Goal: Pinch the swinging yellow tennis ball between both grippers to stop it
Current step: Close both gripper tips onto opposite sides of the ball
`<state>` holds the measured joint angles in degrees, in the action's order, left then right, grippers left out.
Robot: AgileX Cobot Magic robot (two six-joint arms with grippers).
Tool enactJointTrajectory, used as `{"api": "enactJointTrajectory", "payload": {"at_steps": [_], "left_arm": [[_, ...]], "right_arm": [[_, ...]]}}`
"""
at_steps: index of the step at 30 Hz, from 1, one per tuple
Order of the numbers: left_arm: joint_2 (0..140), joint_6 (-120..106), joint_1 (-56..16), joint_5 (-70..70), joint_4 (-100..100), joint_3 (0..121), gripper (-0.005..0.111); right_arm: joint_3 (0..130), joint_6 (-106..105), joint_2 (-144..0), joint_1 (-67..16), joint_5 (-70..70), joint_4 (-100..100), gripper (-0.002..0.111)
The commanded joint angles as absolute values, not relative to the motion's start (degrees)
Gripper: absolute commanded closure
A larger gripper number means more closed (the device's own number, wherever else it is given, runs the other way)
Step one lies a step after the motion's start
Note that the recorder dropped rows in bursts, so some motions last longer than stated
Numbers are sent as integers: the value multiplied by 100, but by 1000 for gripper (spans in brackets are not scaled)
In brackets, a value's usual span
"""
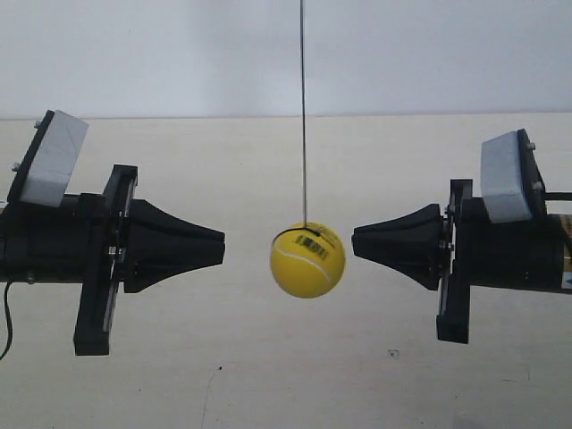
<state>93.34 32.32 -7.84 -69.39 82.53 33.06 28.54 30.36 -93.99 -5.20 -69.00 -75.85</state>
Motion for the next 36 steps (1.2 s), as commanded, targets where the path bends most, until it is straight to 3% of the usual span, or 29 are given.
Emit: {"api": "enactJointTrajectory", "payload": {"at_steps": [1,25,36], "left_arm": [[9344,3206,-806,-6996,8197,3335,102],[9344,3163,-806,-6996,8165,3335,102],[9344,3108,-1145,-6996,8082,3335,102]], "right_arm": [[2873,3058,-9388,-530,-6996,-7622,108],[2873,2988,-9388,-601,-6996,-7621,108],[3204,2988,-9388,-1663,-6629,-7418,108]]}}
